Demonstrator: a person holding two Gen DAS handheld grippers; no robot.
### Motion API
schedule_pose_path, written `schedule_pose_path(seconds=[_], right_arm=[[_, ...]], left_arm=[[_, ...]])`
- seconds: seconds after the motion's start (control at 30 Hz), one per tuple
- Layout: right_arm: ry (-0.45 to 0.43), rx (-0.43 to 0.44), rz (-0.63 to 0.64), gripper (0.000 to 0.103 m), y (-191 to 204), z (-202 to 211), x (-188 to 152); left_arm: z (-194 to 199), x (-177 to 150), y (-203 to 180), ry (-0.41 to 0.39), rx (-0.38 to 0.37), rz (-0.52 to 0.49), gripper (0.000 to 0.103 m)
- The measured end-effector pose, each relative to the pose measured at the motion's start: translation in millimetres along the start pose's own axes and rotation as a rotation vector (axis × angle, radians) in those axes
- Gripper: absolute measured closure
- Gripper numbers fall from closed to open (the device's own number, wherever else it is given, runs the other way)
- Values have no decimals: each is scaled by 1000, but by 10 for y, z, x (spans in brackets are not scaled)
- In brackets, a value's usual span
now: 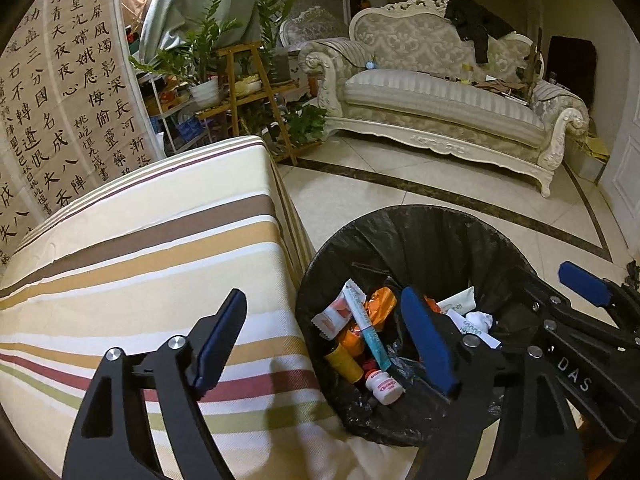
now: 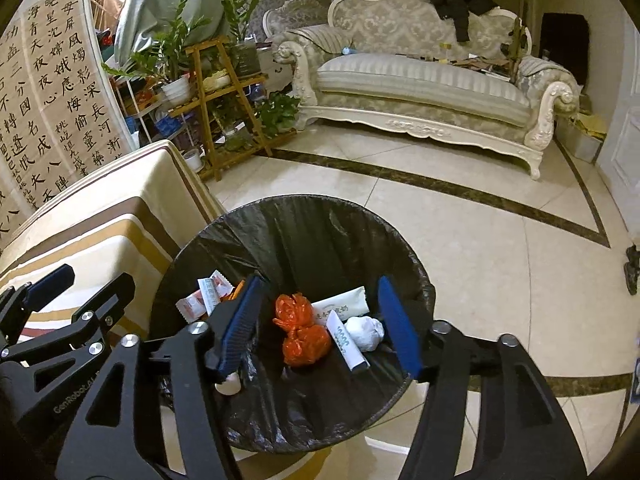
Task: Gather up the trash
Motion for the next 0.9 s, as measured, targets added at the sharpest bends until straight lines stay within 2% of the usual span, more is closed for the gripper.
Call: schedule_pose_path(seconds=[0.2, 0.43, 0.6, 0.9], right_arm=[[-21, -21, 12, 26, 12, 96, -6], [-34, -37, 15, 22, 4, 186, -29], [-45, -49, 19, 17, 25, 243, -60], [-55, -47, 27, 16, 79, 390, -113]], left_arm=[[73, -8, 24, -25, 38, 1, 20], [185, -4, 86, -50, 32, 17, 20], [274, -23, 131, -71, 56, 17, 19], [460, -94, 262, -87, 49, 48, 19]])
Point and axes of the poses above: each gripper's, at about its wrist camera, not at the fingertips, and z roughly against the way its jaws point, y to its left, x to its top, the point moved 5 cm from there along -z, roughly the way its jaws point, and after that the axes turned 15 degrees about x, right-handed, at the moved point
